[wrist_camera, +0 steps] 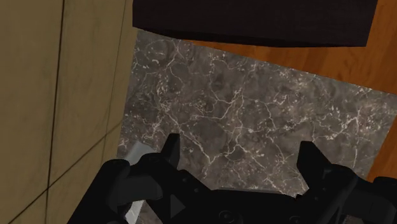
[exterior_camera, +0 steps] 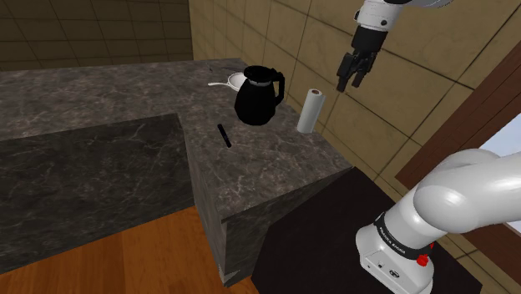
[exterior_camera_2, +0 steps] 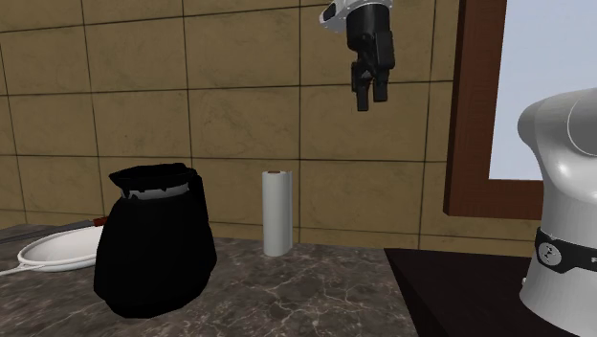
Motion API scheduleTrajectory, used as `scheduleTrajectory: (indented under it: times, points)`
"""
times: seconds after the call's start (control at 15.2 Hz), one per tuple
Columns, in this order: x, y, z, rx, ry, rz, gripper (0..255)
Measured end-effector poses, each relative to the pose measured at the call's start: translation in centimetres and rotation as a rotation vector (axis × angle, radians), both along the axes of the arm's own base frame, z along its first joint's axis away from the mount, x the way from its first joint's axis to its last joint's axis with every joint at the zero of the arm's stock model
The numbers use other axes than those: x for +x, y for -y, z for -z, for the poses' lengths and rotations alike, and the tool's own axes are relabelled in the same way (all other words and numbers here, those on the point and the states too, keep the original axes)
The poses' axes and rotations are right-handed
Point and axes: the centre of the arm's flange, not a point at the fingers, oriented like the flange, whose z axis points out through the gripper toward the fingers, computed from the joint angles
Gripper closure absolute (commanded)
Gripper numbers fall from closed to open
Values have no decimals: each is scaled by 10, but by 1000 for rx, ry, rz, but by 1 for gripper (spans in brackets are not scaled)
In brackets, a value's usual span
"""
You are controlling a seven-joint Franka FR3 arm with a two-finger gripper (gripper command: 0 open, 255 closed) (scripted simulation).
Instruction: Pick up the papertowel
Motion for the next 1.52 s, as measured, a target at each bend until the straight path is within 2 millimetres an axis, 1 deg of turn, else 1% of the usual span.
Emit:
scheduleTrajectory:
  times: [0.07, 0.26, 0.46, 0.59, 0.66, 0.73, 0.92, 1.12, 1.19, 1.25, 1.32, 1.52]
  points:
    - [9, 4, 7, -4, 3, -3, 0]
    - [35, 23, 30, -17, 12, -12, 0]
    - [53, 46, 54, -30, 21, -20, 0]
    - [73, 61, 62, -39, 27, -25, 0]
    - [83, 66, 69, -43, 29, -28, 0]
    - [88, 74, 80, -47, 32, -31, 0]
    - [114, 91, 97, -60, 41, -39, 0]
    - [141, 112, 119, -73, 51, -47, 0]
    - [144, 119, 126, -77, 53, -50, 0]
    - [154, 126, 130, -81, 56, -52, 0]
    - [159, 128, 134, -83, 57, -54, 0]
    - [161, 131, 151, -85, 58, -55, 0]
